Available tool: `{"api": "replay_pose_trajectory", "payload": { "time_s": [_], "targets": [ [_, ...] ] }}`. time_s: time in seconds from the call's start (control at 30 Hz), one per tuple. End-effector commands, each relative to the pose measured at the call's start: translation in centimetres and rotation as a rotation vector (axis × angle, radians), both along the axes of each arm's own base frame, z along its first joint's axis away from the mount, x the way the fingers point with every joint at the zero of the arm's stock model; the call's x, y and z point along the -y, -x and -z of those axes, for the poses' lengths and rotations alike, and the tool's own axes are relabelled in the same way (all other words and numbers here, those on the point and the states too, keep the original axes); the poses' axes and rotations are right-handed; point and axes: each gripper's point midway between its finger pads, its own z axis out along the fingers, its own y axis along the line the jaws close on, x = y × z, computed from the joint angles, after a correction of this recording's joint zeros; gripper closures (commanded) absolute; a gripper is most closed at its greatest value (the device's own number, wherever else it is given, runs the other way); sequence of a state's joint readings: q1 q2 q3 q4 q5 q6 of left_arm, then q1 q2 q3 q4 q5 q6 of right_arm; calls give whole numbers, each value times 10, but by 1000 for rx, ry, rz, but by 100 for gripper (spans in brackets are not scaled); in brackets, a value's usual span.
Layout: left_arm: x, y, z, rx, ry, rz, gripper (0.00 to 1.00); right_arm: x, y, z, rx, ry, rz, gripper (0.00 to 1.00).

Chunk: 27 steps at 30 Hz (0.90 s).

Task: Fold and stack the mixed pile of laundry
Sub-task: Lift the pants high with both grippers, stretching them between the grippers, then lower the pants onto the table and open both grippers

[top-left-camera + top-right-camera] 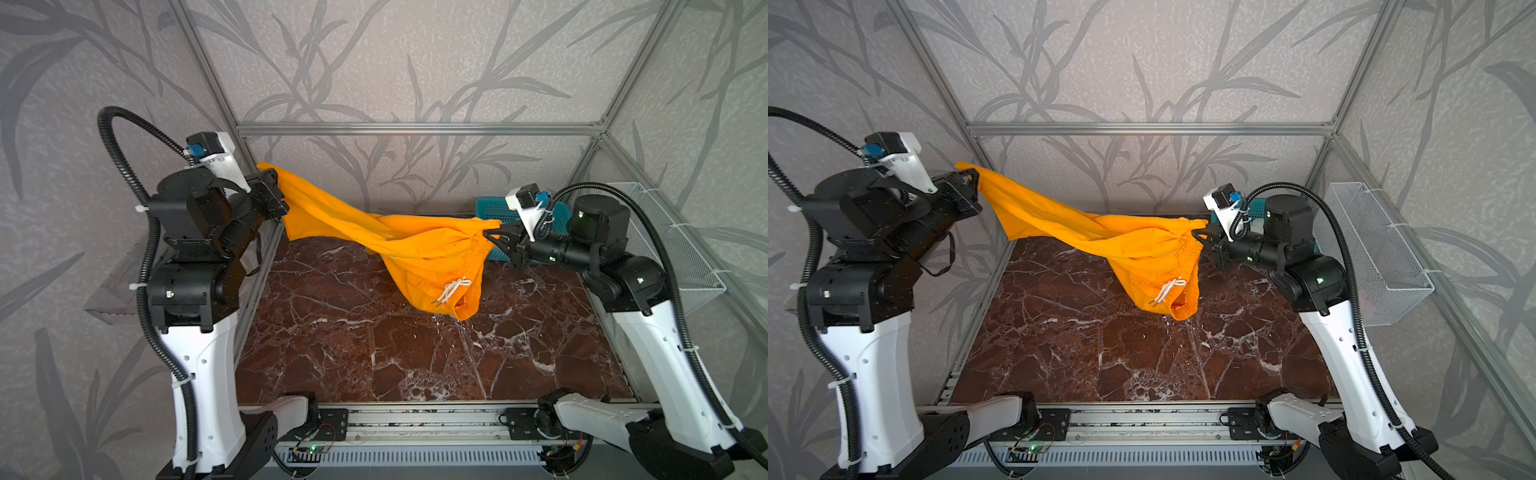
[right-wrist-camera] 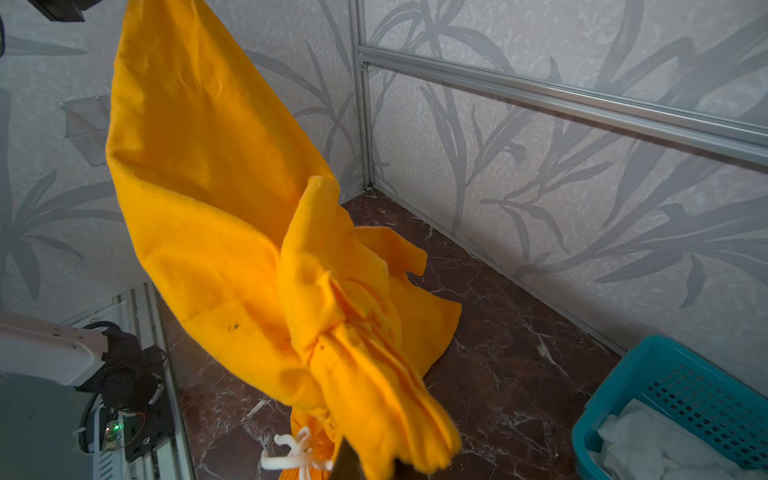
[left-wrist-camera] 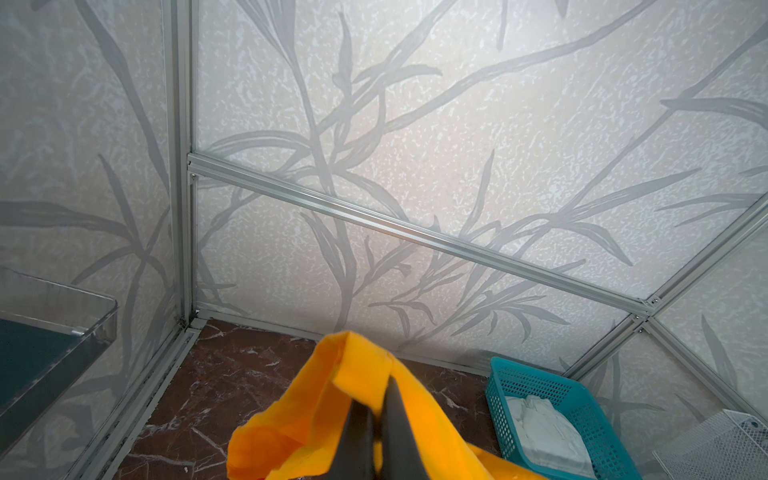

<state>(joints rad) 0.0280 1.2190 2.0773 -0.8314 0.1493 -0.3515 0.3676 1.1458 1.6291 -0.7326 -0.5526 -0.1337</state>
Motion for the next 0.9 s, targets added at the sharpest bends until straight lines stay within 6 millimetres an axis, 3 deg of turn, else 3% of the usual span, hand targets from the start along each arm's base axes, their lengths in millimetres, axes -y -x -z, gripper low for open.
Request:
{"api": "replay_pose_trajectory", "payload": {
  "time_s": [0.0, 0.23, 0.33, 0.43, 0.53, 0.7, 0.87],
  "targets": [
    [-2, 31, -20, 39, -22, -16, 100, 4, 43, -26, 63, -21, -85, 100],
    [2, 67, -55, 129, -27, 3, 100, 2, 71, -31, 57, -36, -167, 100],
    [2, 56, -48, 109, -22, 6, 100, 1, 62, -23, 41, -39, -146, 100],
    [6, 8, -20, 42, 6, 36, 100, 1, 27, -8, -16, -51, -43, 100],
    [11, -57, 22, -47, 37, 72, 100, -2, -21, 21, -127, -54, 79, 100],
    [8, -178, 111, -211, 42, 76, 100, -14, -103, 98, -324, -37, 239, 100],
    [-5, -275, 182, -282, 47, 16, 100, -20, -168, 170, -459, 19, 375, 100]
  ]
}}
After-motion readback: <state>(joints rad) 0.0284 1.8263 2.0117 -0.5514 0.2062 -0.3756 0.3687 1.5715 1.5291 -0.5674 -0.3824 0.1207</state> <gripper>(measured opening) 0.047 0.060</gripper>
